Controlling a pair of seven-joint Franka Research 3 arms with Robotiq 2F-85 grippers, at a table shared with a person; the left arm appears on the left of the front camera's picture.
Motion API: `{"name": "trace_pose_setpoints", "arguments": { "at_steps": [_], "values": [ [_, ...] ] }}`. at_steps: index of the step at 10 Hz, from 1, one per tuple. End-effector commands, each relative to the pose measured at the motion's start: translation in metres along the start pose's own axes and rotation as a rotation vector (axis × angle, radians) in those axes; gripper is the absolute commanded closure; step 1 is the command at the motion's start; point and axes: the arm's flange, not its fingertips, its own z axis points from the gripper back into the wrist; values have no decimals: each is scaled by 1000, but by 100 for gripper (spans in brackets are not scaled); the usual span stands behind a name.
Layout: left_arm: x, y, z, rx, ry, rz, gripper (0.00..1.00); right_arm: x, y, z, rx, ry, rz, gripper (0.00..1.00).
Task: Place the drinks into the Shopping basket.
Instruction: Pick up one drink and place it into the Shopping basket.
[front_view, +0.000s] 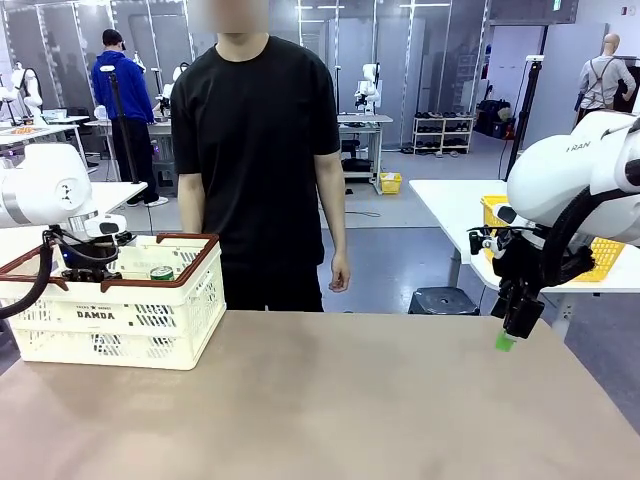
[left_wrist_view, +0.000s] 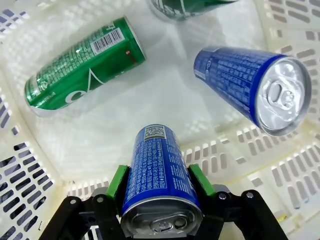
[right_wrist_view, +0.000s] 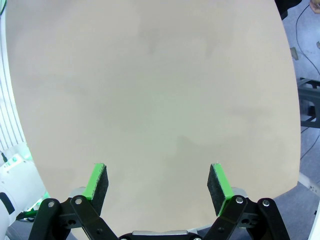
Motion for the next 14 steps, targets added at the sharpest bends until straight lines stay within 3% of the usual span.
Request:
{"name": "trace_pose_setpoints", "arguments": {
  "at_steps": [1,13,14],
  "values": [
    [9,7,5,-28,-15,19,40,-1,1,0,3,0,3,0],
    [19,11,-15,-3,-61,-64,40,-1,1,0,3,0,3,0],
    [17,10,-14,-7,-60,-79,24,-1,1,0,3,0,3,0]
  ]
}}
